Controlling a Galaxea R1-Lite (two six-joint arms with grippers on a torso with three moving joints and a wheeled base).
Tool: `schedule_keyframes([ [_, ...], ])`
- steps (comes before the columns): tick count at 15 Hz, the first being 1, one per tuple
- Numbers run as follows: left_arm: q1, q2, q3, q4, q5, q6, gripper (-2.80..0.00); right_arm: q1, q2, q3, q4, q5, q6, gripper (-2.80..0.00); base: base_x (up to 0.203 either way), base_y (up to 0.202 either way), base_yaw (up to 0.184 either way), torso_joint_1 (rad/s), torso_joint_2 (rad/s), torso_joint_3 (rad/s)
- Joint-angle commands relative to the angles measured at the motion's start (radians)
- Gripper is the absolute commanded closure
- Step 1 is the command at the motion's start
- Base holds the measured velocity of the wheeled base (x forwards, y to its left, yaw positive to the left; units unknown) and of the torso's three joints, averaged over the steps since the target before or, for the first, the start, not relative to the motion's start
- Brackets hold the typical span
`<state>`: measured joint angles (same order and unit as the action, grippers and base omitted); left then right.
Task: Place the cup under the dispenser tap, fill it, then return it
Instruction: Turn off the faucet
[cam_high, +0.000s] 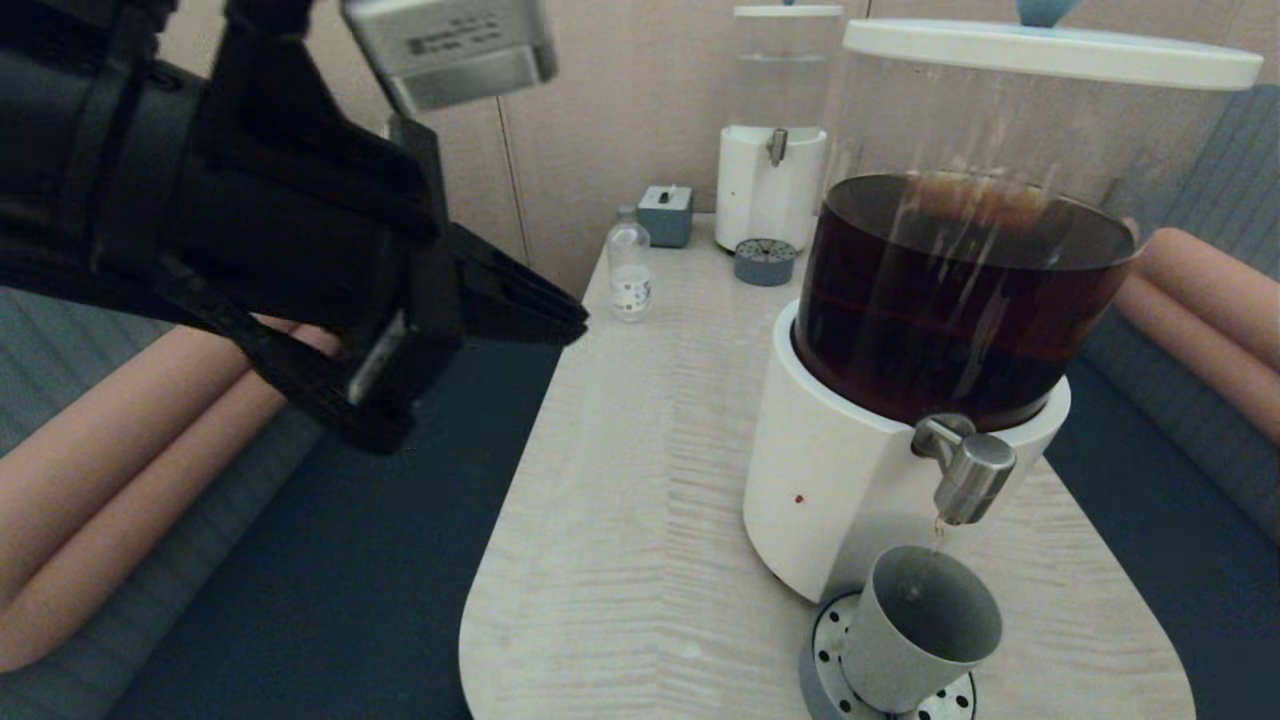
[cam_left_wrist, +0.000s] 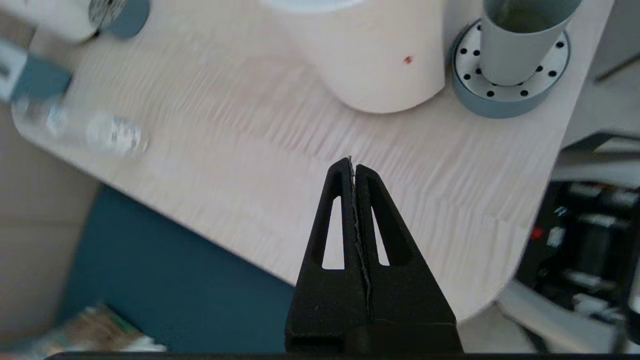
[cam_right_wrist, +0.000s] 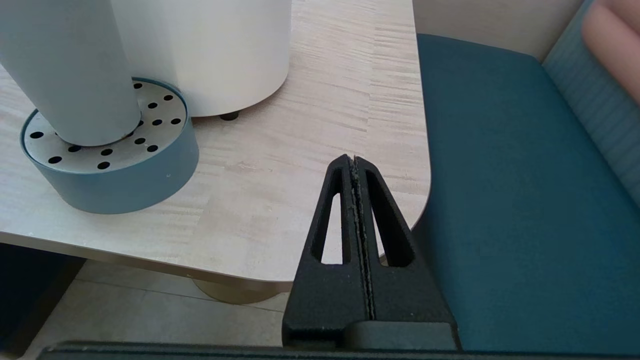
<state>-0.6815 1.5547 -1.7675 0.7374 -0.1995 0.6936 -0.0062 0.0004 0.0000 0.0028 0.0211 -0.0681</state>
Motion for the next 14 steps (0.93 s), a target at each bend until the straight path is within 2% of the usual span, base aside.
schedule_keyframes([
  [1,-0.088,0.066,-0.009,-0.015,0.074,0.010,0.00,0.000,-0.002,0.009,0.000,0.000,-0.001,0.00,0.000,0.000,0.000,0.000,0.00,0.000],
  [3,-0.146,0.112,-0.017,-0.044,0.152,0.052,0.00,0.000,-0.002,0.009,0.000,0.000,-0.001,0.00,0.000,0.000,0.000,0.000,0.00,0.000],
  [5,-0.192,0.160,-0.037,-0.071,0.204,0.056,0.00,0.000,-0.002,0.009,0.000,0.000,-0.001,0.00,0.000,0.000,0.000,0.000,0.00,0.000],
  [10,-0.289,0.258,-0.038,-0.268,0.218,0.043,0.00,0.000,-0.002,0.009,0.000,0.000,-0.001,0.00,0.000,0.000,0.000,0.000,0.00,0.000],
  [14,-0.350,0.319,-0.043,-0.291,0.217,0.017,0.00,0.000,-0.002,0.009,0.000,0.000,-0.001,0.00,0.000,0.000,0.000,0.000,0.00,0.000],
])
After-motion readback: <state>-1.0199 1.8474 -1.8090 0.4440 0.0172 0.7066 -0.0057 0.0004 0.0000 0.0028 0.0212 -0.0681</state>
